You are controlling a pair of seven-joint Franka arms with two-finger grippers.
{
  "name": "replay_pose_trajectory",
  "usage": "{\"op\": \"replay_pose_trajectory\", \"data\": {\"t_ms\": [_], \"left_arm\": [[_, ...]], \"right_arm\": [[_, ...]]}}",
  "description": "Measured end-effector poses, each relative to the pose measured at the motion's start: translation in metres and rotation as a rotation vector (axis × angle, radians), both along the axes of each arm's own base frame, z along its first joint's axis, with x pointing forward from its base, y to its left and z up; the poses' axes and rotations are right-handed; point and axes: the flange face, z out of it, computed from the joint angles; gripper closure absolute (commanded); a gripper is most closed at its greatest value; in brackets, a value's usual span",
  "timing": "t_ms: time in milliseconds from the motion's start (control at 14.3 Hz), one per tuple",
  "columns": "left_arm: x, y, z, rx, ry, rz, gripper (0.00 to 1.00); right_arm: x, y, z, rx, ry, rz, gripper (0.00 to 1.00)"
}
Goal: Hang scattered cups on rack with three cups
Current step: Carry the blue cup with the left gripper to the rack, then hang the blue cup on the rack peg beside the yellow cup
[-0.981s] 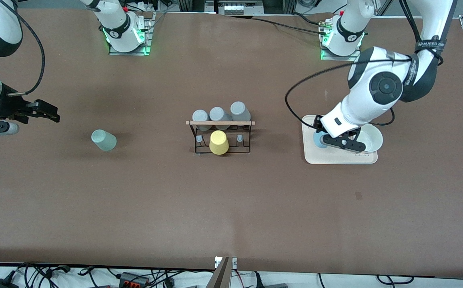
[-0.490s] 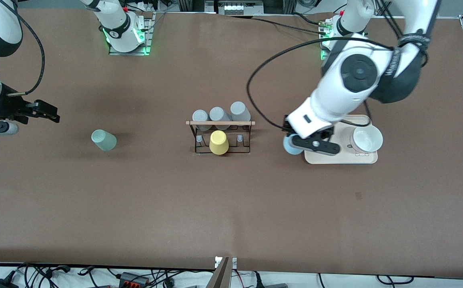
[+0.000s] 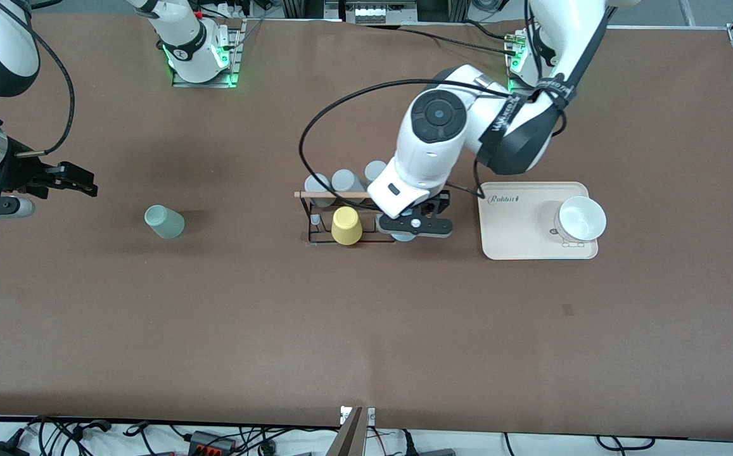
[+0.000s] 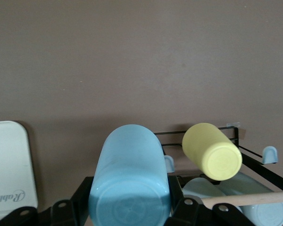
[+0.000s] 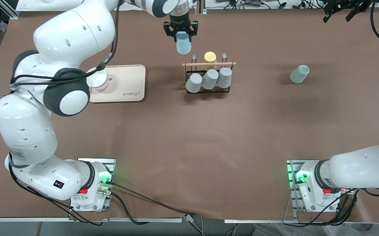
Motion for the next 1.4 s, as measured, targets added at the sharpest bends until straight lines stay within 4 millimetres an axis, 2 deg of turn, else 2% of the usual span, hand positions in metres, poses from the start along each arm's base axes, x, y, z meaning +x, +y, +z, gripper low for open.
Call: {"op": "replay_pose_trajectory", "data": {"t_ms": [280, 700, 981, 1401], "left_arm": [[-0.005, -0.021, -0.01, -0.017, -0.013, 0.022, 0.8], [-0.009, -0.032, -0.042, -0.003, 0.017, 0.018, 0.79], [-0.012, -0.038, -0.056, -0.007, 0.018, 0.01, 0.75], [-0.024, -0.044, -0.1, 0.006, 0.047, -0.006, 0.74]], "right_arm": [[0.009, 0.003, -0.029, -0.001, 0.042, 0.005, 0.0], [0.022, 0.013, -0.054, -0.003, 0.037, 0.021, 0.0], [0.023, 0.019, -0.055, -0.003, 0.035, 0.032, 0.0], [0.023, 0.02, -0.056, -0.003, 0.035, 0.033, 0.0]]}}
